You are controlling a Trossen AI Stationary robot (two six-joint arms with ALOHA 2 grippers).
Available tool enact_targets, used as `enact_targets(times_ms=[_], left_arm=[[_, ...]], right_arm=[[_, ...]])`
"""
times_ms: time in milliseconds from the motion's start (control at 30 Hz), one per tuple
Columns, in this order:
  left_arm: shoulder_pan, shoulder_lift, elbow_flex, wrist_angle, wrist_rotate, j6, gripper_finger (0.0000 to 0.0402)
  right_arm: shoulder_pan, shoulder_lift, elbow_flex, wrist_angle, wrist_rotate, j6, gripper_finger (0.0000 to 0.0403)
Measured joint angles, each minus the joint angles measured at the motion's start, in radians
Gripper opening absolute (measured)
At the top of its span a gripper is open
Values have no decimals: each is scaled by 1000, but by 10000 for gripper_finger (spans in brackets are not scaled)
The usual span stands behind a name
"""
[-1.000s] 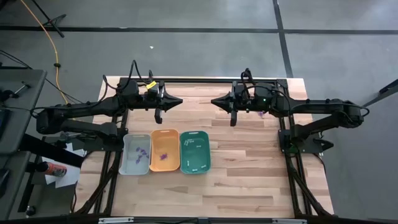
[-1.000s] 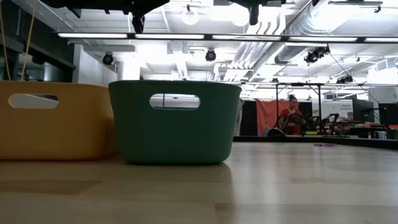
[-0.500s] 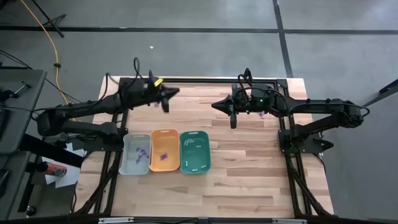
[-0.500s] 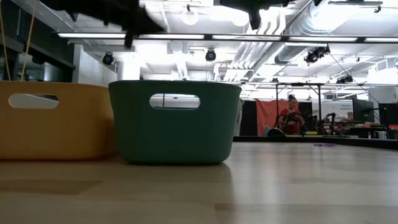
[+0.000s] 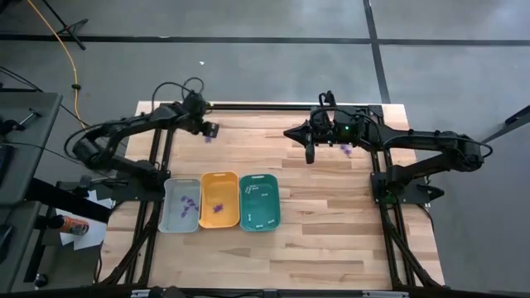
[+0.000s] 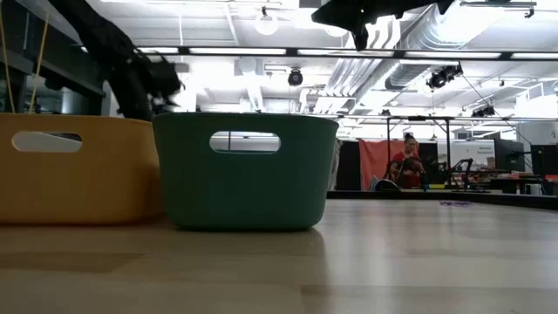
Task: Sort Halloween decoration
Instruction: Put the purple spider toy into the yellow bin
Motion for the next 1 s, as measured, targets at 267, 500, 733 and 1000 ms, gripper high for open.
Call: enact_targets(times_ms=[267, 500, 733, 1000], left_arm=[[-26, 156, 0, -43, 3, -107, 210], [-51, 227, 4, -16, -53, -184, 209], [-63, 232, 3, -32, -69, -182, 146], [-92, 196, 0, -89, -57, -154, 11]], right_arm=[[-1, 0, 0, -64, -2, 0, 0], [-1, 0, 0, -69, -2, -1, 0], [-1, 0, 0, -74, -2, -1, 0], [-1, 0, 0, -83, -2, 1, 0]])
